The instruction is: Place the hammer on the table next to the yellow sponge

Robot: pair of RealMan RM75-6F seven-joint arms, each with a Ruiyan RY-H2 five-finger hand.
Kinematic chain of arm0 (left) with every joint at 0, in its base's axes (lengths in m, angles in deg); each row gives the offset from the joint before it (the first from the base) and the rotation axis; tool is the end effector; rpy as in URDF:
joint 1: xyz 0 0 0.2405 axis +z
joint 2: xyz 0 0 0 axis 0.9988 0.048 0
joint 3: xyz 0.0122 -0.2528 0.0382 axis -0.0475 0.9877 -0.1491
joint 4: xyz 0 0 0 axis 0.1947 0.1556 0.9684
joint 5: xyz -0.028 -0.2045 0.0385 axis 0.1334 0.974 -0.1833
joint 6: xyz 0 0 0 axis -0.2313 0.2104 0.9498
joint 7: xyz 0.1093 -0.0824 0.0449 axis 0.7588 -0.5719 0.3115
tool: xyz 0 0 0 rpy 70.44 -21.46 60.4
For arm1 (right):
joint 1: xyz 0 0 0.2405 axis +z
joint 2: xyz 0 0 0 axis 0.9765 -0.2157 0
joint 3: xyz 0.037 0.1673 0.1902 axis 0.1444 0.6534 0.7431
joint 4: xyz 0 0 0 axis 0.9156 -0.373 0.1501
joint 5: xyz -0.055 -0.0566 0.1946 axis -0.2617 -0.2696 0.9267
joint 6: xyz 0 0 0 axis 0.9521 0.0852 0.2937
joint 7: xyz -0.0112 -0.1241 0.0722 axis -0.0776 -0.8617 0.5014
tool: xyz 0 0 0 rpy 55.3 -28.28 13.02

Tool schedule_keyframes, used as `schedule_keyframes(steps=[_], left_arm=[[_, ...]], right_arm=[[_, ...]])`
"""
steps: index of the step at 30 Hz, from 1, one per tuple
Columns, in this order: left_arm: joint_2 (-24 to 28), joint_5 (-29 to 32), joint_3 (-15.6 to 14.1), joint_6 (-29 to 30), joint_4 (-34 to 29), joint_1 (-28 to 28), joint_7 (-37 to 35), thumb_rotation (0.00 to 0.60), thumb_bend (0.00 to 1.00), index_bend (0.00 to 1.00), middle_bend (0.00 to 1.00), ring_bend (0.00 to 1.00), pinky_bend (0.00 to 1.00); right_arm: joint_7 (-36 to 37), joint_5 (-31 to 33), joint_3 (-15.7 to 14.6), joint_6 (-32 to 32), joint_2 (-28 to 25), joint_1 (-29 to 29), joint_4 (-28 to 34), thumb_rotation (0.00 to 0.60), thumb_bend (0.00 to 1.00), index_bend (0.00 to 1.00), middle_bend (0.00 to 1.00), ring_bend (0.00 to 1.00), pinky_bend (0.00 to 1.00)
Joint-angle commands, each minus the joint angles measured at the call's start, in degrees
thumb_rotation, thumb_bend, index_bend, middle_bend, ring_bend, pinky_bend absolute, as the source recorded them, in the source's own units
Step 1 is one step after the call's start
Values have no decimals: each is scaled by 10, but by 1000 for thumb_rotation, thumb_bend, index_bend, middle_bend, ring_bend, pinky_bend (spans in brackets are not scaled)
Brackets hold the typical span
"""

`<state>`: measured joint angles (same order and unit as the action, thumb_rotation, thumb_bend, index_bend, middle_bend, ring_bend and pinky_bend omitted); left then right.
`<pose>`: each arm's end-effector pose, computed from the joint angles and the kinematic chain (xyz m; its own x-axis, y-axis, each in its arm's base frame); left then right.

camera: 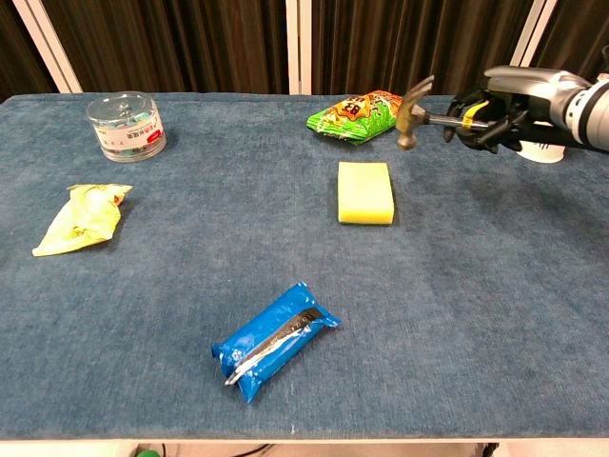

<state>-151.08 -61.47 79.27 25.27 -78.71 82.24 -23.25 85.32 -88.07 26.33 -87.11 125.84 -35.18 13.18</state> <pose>-0.3142 0.1748 0.1259 0.3747 0.0498 0.9258 0.9271 -0.0179 -0.3743 -0.2029 -0.3884 0.0194 0.0931 -0.3997 0.9119 -0.9934 -0.0984 0.0583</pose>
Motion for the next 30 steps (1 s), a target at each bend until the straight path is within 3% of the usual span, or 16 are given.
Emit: schedule_keyframes(steps=[1, 5, 8, 9, 11, 13, 16, 22, 30], left_arm=[[-2, 0, 0, -3, -3, -2, 4, 600, 63, 180, 132, 24, 113], [-1, -1, 0, -6, -9, -4, 12, 600, 63, 179, 132, 25, 113], [1, 0, 1, -4, -13, -3, 16, 600, 63, 179, 132, 25, 113], [2, 0, 1, -3, -15, -3, 17, 600, 64, 179, 132, 25, 113], [3, -1, 1, -1, -16, -2, 18, 600, 63, 179, 132, 25, 113], [4, 0, 0, -1, -17, -1, 19, 600, 63, 179, 132, 25, 113], [5, 1, 1, 0, -17, -1, 17, 600, 63, 179, 132, 25, 112], [9, 0, 3, -1, -16, -3, 15, 600, 63, 179, 132, 25, 113], [14, 2, 13, 7, -12, -5, 20, 600, 63, 180, 132, 25, 112]], right_arm=[[21, 11, -7, 18, 16, -9, -55, 600, 1000, 953, 804, 689, 775], [56, -14, -15, 48, 40, -6, -110, 600, 1000, 854, 715, 600, 645], [78, -37, -20, 60, 56, -3, -141, 600, 977, 659, 536, 393, 436], [87, -47, -21, 61, 62, -3, -151, 600, 894, 559, 471, 313, 362], [97, -61, -23, 57, 69, -4, -164, 600, 583, 339, 342, 177, 250], [106, -74, -25, 48, 70, -8, -168, 600, 411, 206, 251, 98, 188], [109, -87, -28, 31, 58, -17, -158, 600, 272, 64, 137, 14, 117], [66, -112, -35, -46, -16, -55, -74, 600, 258, 0, 74, 0, 103], [-96, -136, -57, -237, -148, -159, 92, 600, 303, 1, 125, 0, 104]])
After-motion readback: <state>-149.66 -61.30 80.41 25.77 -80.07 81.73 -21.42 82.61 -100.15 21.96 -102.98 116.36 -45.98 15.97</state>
